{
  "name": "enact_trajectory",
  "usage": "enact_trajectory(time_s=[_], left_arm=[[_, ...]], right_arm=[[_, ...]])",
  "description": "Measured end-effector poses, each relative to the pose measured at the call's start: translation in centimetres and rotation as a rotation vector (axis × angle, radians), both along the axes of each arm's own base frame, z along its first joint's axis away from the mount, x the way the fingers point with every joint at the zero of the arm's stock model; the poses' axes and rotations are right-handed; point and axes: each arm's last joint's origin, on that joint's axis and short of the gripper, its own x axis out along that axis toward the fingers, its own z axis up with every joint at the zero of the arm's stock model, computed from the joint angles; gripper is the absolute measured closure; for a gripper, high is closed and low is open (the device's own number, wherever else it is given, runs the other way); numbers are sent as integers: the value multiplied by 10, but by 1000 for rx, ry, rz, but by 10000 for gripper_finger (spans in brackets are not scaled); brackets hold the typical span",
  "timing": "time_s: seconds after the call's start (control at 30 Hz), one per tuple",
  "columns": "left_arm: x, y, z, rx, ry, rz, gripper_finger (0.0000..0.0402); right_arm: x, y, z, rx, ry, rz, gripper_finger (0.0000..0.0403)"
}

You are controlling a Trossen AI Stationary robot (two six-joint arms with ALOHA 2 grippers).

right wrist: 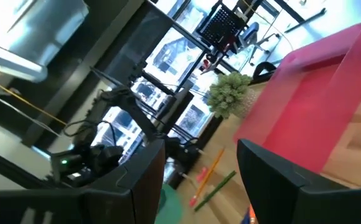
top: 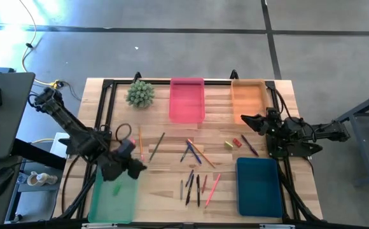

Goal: Sort crayons/erasers/pens/pencils in bins
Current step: Put the purple pen into the orange bin

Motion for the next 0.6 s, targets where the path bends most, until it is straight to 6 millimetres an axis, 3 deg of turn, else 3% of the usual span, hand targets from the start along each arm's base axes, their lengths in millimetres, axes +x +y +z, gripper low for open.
enact_trajectory(time_s=[0.27, 0.37, 0.6], left_arm=[[12, 48, 16, 214, -50, 4, 202], [15, 65, 24, 270, -82, -47, 202], [9, 100, 39, 374, -107, -144, 202]], right_arm=[[-2, 0, 11, -5, -100, -2, 210], [-5, -1, 24, -11, -95, -3, 210], [-9, -3, 60, -42, 138, -68, 210]])
